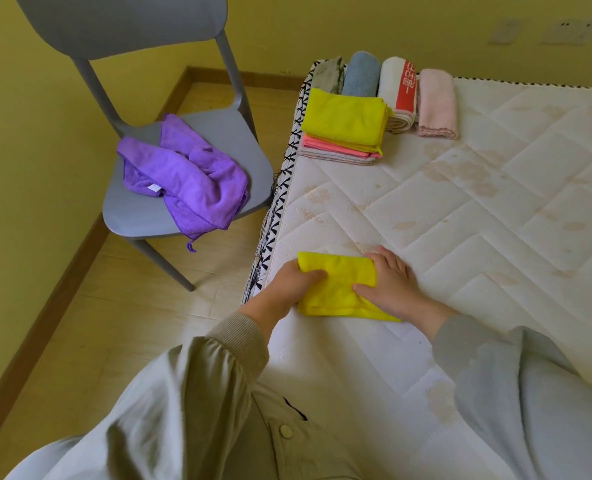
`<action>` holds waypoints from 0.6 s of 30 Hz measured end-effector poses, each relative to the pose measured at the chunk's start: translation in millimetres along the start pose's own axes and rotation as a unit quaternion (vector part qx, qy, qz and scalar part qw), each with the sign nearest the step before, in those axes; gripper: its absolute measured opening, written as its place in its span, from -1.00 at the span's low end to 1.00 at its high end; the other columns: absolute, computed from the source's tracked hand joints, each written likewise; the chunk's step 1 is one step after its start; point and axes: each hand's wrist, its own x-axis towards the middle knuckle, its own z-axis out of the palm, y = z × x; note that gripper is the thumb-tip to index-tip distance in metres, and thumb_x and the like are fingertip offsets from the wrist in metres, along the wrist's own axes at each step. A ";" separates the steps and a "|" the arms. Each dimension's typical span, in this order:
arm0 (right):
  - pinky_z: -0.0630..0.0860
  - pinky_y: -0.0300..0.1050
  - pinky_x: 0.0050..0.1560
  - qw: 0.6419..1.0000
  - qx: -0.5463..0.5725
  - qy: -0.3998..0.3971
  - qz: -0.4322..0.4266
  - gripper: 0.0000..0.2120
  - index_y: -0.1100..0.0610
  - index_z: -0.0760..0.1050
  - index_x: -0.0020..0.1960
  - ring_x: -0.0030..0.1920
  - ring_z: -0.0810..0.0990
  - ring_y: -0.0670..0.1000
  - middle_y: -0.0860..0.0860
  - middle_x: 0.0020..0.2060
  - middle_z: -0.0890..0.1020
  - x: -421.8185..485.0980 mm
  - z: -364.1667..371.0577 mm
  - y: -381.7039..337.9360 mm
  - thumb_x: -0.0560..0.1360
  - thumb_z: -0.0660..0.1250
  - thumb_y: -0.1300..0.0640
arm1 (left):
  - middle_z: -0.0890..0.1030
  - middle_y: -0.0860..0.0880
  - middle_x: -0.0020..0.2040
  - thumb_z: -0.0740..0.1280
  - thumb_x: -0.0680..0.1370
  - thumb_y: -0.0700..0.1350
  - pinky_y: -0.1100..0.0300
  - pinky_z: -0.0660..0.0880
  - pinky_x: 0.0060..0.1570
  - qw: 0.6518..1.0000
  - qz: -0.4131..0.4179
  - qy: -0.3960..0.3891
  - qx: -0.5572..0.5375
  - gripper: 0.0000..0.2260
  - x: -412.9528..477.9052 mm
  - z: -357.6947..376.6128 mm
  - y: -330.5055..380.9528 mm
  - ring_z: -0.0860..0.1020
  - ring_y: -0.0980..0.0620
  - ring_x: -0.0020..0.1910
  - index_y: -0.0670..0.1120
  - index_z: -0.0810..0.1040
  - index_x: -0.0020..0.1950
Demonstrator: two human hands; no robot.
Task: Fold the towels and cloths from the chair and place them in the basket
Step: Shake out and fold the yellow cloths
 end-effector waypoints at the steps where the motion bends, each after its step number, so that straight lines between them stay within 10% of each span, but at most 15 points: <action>1: 0.05 0.00 0.48 0.999 0.033 0.008 -0.002 -0.35 0.06 0.25 0.44 0.50 0.08 0.02 0.02 0.50 0.13 2.5 -5.1 -3.8 0.45 0.36 -0.12 | 0.55 -0.16 0.23 0.32 0.57 -0.19 0.03 0.49 0.11 1.000 0.021 -0.002 0.000 -0.71 -0.6 -1.3 0.3 0.54 -0.11 0.14 -0.13 0.46 0.29; 7: 0.46 -0.14 -0.17 0.942 0.331 -0.047 0.020 -0.80 0.20 0.52 -0.08 -0.14 0.55 0.05 0.07 -0.21 0.58 7.8 -42.3 -36.5 0.38 0.50 0.18 | 0.59 -0.15 0.15 0.37 0.52 -0.25 -0.03 0.50 0.16 0.996 0.080 0.042 -0.020 -0.74 -0.1 -29.0 17.6 0.57 -0.13 0.11 -0.12 0.49 0.20; 11: 0.62 -0.11 -0.25 0.773 0.594 -0.187 0.120 -0.85 0.17 0.54 0.07 -0.16 0.67 0.06 0.11 -0.11 0.68 4.4 -46.6 -58.5 0.52 0.32 0.18 | 0.61 -0.18 0.09 0.33 0.55 -0.24 -0.09 0.51 0.15 0.990 0.082 0.062 -0.099 -0.78 -6.4 -47.4 24.0 0.58 -0.16 0.04 -0.16 0.50 0.19; 18: 0.62 -0.07 -0.36 0.733 0.649 -0.136 0.154 -0.69 0.16 0.47 0.22 -0.13 0.64 0.09 0.14 -0.02 0.64 16.6 -46.7 -82.2 0.56 0.25 0.00 | 0.60 -0.15 0.05 0.29 0.58 -0.02 0.03 0.50 0.08 0.969 0.133 0.207 0.016 -0.70 -1.3 -49.3 30.2 0.56 -0.12 0.03 -0.21 0.53 0.19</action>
